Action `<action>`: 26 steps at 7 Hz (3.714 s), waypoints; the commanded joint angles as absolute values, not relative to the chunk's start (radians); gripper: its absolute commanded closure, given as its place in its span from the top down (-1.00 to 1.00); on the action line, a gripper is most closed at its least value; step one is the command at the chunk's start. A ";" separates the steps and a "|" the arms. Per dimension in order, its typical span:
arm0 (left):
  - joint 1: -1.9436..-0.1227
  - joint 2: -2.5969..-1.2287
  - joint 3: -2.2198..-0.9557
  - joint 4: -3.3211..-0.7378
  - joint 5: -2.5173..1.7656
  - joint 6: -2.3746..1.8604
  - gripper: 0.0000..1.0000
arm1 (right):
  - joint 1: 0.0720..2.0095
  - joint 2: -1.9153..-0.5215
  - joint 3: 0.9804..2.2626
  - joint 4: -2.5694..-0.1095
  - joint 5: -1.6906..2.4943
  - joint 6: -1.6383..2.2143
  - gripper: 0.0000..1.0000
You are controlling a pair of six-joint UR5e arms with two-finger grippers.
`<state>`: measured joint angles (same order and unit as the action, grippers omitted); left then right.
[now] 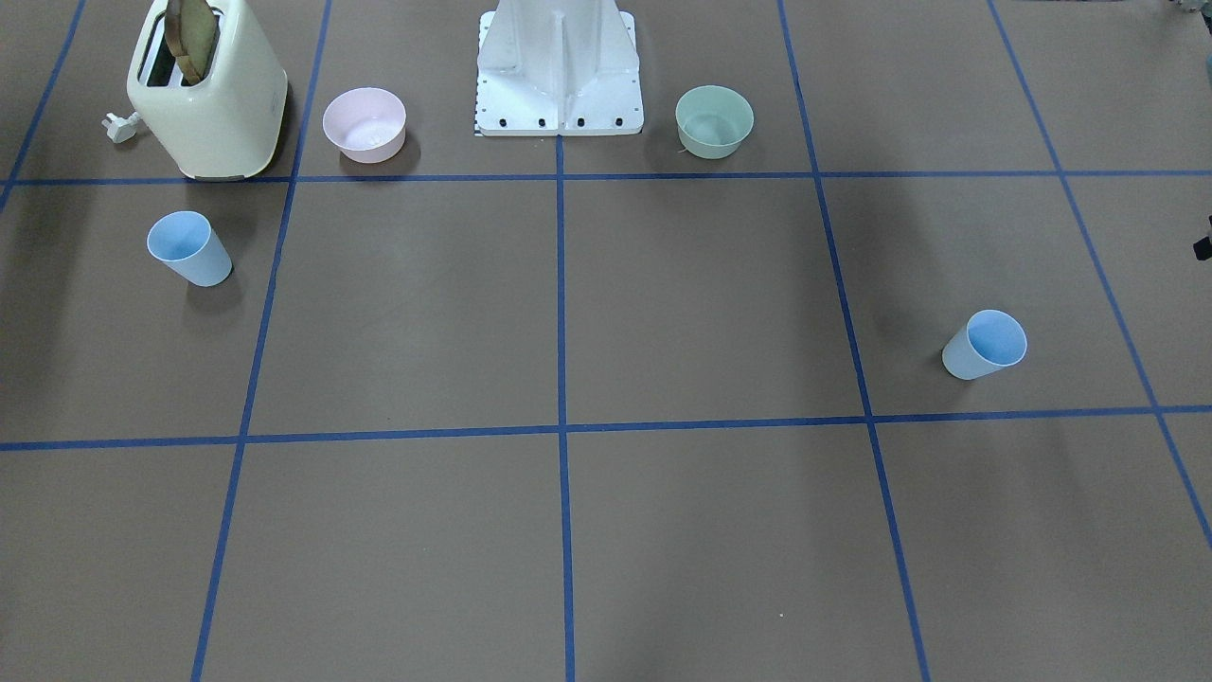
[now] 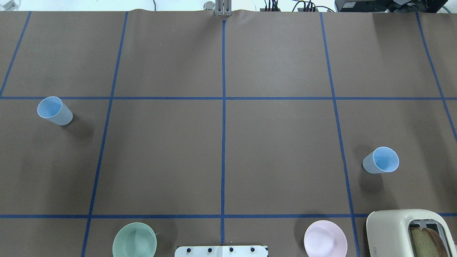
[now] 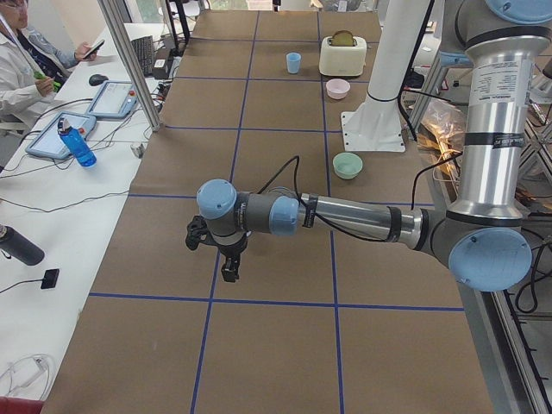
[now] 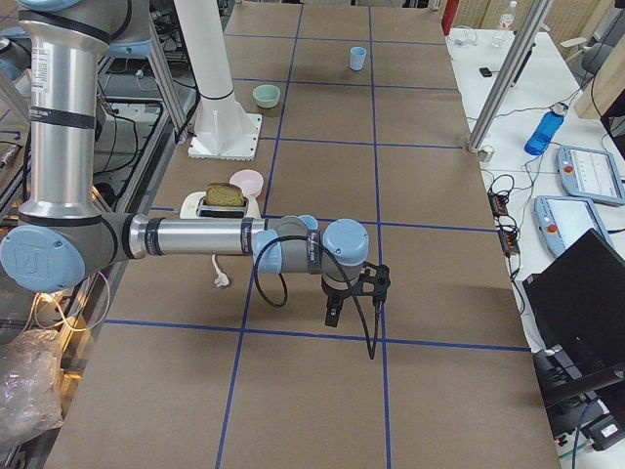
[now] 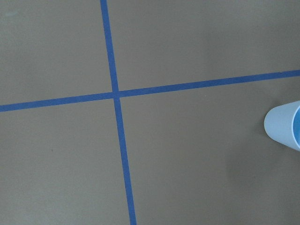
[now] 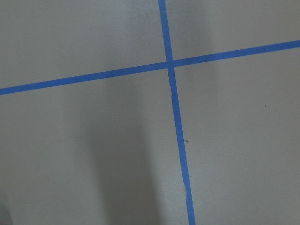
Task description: Stack blue cups with both arms
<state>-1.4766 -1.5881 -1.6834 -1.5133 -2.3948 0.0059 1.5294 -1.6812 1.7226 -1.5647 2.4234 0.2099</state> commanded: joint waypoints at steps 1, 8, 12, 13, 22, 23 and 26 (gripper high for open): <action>-1.474 -1.589 -1.684 -1.513 -2.396 0.003 0.97 | 1.529 -1.692 1.729 -1.542 2.419 0.206 1.00; -1.293 -1.749 -1.667 -1.528 -2.425 -0.247 0.97 | 1.522 -1.626 1.729 -1.424 2.434 0.365 1.00; -1.249 -1.789 -1.554 -1.636 -2.424 -0.255 0.97 | 1.440 -1.655 1.787 -1.303 2.415 0.423 0.98; -1.227 -1.801 -1.533 -1.663 -2.424 -0.283 0.97 | 1.401 -1.655 1.819 -1.295 2.419 0.477 0.78; -1.141 -1.801 -1.431 -1.795 -2.424 -0.291 0.33 | 1.128 -1.713 1.930 -1.195 2.343 0.472 0.75; -1.141 -1.801 -1.431 -1.793 -2.424 -0.291 0.00 | 1.121 -1.713 1.931 -1.195 2.338 0.472 0.75; -1.140 -1.801 -1.448 -1.796 -2.430 -0.293 -1.00 | 1.077 -1.712 1.937 -1.193 2.339 0.469 0.61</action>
